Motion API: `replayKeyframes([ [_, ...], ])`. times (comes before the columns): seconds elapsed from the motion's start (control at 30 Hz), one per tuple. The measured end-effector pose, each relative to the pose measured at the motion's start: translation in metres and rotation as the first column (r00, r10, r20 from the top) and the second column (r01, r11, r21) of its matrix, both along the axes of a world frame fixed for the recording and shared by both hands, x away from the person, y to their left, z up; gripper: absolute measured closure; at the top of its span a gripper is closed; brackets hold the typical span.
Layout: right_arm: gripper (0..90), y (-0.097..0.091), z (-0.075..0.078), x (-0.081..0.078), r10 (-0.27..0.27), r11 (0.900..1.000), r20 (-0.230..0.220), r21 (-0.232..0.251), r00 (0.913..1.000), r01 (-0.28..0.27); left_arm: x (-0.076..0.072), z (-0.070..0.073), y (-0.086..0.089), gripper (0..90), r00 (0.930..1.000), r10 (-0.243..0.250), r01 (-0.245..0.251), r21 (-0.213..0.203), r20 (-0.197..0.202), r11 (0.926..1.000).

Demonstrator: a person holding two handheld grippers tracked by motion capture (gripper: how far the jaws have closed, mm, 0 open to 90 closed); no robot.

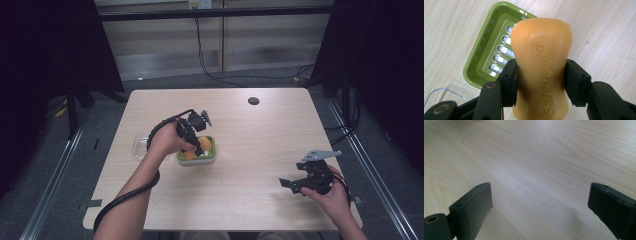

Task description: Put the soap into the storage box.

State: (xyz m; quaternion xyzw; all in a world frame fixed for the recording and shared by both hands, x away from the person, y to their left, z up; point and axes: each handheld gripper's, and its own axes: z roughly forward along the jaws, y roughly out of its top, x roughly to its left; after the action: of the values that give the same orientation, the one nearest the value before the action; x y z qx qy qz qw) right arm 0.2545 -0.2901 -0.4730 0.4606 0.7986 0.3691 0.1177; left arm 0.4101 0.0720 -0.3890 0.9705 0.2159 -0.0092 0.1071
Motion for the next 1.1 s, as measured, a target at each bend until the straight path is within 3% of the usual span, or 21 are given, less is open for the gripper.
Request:
replayKeyframes([
  [0.03,5.0,0.000,0.000,0.000,0.000,1.0000,0.000,-0.001,1.0000,0.000,0.001,0.001,0.000,50.1,0.9999,-0.007,0.007,0.005,-0.013,1.0000],
  [0.07,5.0,0.000,0.000,0.000,0.000,1.0000,0.000,0.000,1.0000,0.000,0.002,0.001,0.000,50.1,0.9998,-0.021,0.021,0.015,0.000,0.9997],
  [0.1,5.0,0.000,0.000,0.000,0.000,1.0000,-0.001,-0.001,1.0000,0.000,0.001,-0.001,-0.001,50.1,1.0000,0.002,-0.002,-0.002,0.003,1.0000],
  [0.3,5.0,0.000,0.000,0.000,0.000,1.0000,0.000,0.000,1.0000,0.000,0.003,-0.002,-0.001,50.1,1.0000,-0.007,0.007,0.010,0.005,0.9999],
  [0.33,5.0,0.000,0.000,0.000,0.000,1.0000,0.000,-0.001,1.0000,0.000,0.005,-0.001,-0.001,50.1,0.9998,-0.020,0.020,0.017,-0.010,0.9997],
  [0.4,5.0,-0.001,0.000,0.000,-0.001,1.0000,-0.004,0.000,1.0000,0.001,0.005,-0.003,0.000,50.1,0.9998,-0.015,0.015,0.015,0.010,0.9998],
  [0.6,5.0,0.000,-0.001,0.000,-0.001,1.0000,-0.004,-0.001,1.0000,0.001,0.007,-0.006,0.001,50.0,0.9999,-0.008,0.007,0.012,0.012,0.9999],
  [0.77,5.0,0.000,-0.001,0.000,-0.002,1.0000,-0.006,-0.002,1.0000,0.002,0.011,-0.006,0.003,50.1,0.9992,-0.039,0.038,0.034,0.007,0.9987],
  [0.93,5.0,0.000,-0.001,0.000,-0.002,1.0000,-0.011,-0.001,0.9999,0.002,0.012,-0.008,0.003,50.0,0.9999,-0.011,0.011,0.019,0.006,0.9998],
  [1.1,5.0,0.000,-0.001,0.000,-0.002,1.0000,-0.011,-0.001,0.9999,0.002,0.013,-0.008,0.003,50.0,0.9998,-0.015,0.015,0.021,0.012,0.9997],
])
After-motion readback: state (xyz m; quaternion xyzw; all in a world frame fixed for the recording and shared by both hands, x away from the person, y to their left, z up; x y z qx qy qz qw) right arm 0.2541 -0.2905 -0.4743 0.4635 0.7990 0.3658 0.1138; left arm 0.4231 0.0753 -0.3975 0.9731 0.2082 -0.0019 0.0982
